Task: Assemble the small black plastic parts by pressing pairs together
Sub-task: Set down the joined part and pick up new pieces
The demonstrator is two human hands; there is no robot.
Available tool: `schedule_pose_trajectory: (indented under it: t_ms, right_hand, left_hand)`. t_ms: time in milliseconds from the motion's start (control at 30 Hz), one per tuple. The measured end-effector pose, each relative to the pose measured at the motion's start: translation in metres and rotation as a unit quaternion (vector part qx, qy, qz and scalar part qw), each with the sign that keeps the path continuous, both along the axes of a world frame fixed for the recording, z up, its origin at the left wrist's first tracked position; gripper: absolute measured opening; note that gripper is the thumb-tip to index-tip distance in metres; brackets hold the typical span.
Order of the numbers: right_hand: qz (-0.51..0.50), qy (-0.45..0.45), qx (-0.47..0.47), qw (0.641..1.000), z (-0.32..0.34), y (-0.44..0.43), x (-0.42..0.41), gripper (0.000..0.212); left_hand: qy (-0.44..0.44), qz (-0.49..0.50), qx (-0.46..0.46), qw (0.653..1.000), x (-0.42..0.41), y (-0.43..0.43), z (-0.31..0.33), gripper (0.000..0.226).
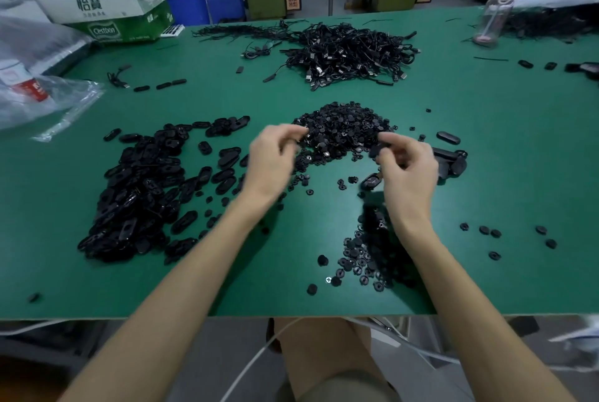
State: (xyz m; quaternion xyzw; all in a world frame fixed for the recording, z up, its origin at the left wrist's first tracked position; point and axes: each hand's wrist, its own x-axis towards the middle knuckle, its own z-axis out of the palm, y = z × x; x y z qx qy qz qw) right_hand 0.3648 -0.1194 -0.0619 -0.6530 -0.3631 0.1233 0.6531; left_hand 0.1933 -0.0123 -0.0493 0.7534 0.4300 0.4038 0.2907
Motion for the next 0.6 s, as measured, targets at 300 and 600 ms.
schedule_pose_trajectory:
  t_ms: [300, 600]
  right_hand:
    - [-0.084, 0.167, -0.010, 0.982, 0.001, 0.004, 0.011, 0.042]
    - [-0.113, 0.189, -0.004, 0.976, 0.000, 0.005, 0.014, 0.049]
  left_hand:
    - [0.392, 0.161, 0.051, 0.904, -0.075, 0.075, -0.003, 0.025]
    - [0.371, 0.141, 0.035, 0.917, -0.074, 0.074, -0.002, 0.023]
